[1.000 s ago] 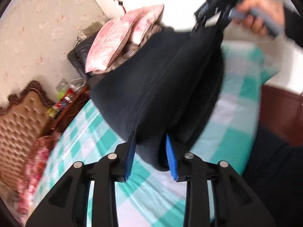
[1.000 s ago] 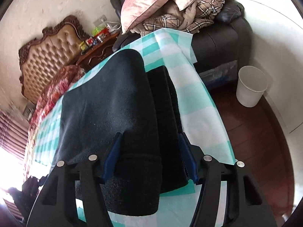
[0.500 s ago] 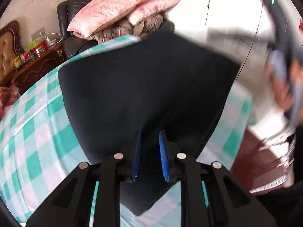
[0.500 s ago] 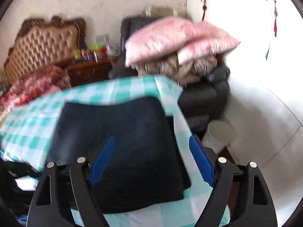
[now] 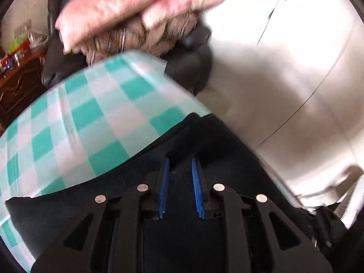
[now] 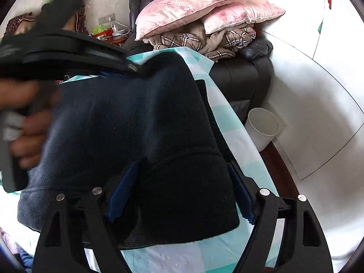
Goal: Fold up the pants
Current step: 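Open the right tool, then the left tool, releasing the folded sweatpants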
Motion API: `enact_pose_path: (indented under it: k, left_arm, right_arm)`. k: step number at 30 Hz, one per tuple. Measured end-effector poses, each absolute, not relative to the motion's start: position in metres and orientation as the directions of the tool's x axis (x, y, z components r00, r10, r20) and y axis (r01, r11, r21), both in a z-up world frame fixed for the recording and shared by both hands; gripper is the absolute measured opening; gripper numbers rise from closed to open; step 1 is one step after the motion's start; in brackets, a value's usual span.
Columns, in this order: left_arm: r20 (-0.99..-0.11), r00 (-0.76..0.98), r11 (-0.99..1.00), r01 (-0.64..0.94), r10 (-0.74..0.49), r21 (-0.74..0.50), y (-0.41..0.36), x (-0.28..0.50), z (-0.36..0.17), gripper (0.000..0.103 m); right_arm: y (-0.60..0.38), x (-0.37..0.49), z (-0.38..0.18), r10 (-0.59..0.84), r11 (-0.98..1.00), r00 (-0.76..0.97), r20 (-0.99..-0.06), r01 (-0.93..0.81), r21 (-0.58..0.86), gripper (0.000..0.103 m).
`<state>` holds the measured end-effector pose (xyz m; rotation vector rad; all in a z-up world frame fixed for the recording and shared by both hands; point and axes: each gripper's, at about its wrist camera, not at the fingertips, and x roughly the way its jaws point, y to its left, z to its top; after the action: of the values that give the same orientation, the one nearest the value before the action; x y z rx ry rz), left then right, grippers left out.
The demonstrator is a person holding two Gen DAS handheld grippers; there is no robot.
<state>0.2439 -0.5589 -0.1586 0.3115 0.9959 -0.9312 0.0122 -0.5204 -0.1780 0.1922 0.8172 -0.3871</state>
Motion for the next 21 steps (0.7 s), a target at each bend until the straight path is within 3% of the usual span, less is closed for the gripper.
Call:
enact_pose_path:
  k: [5, 7, 9, 13, 17, 19, 21]
  left_arm:
    - [-0.797, 0.223, 0.599, 0.774, -0.561, -0.205, -0.538, 0.24, -0.15, 0.021]
    - [-0.773, 0.236, 0.593, 0.776, -0.589, -0.215, -0.519, 0.228, -0.14, 0.025]
    - [-0.755, 0.267, 0.605, 0.769, -0.599, -0.208, -0.488, 0.205, -0.133, 0.035]
    - [-0.753, 0.307, 0.649, 0.734, -0.581, -0.202, -0.428, 0.154, -0.145, 0.035]
    - [-0.737, 0.414, 0.641, 0.767, -0.535, -0.034, -0.412, 0.111, -0.167, 0.037]
    - [-0.731, 0.436, 0.659, 0.751, -0.525, -0.025, -0.406, 0.106, -0.158, 0.046]
    - [-0.719, 0.41, 0.662, 0.743, -0.562, -0.094, -0.393, 0.106, -0.148, 0.061]
  right_arm:
    - [-0.518, 0.011, -0.177, -0.255, 0.913, 0.624, -0.739, 0.406, 0.027, 0.076]
    - [-0.521, 0.01, -0.177, -0.249, 0.913, 0.627, -0.738, 0.405, 0.036, 0.076]
    - [-0.521, 0.009, -0.178, -0.25, 0.911, 0.63, -0.736, 0.409, 0.041, 0.077]
    - [-0.522, 0.01, -0.178, -0.255, 0.911, 0.631, -0.733, 0.411, 0.037, 0.078]
    - [-0.52, 0.015, -0.178, -0.277, 0.908, 0.618, -0.736, 0.419, 0.01, 0.081]
    - [-0.516, 0.015, -0.175, -0.307, 0.905, 0.608, -0.732, 0.424, -0.027, 0.082]
    - [-0.513, 0.017, -0.173, -0.339, 0.9, 0.597, -0.727, 0.43, -0.066, 0.084]
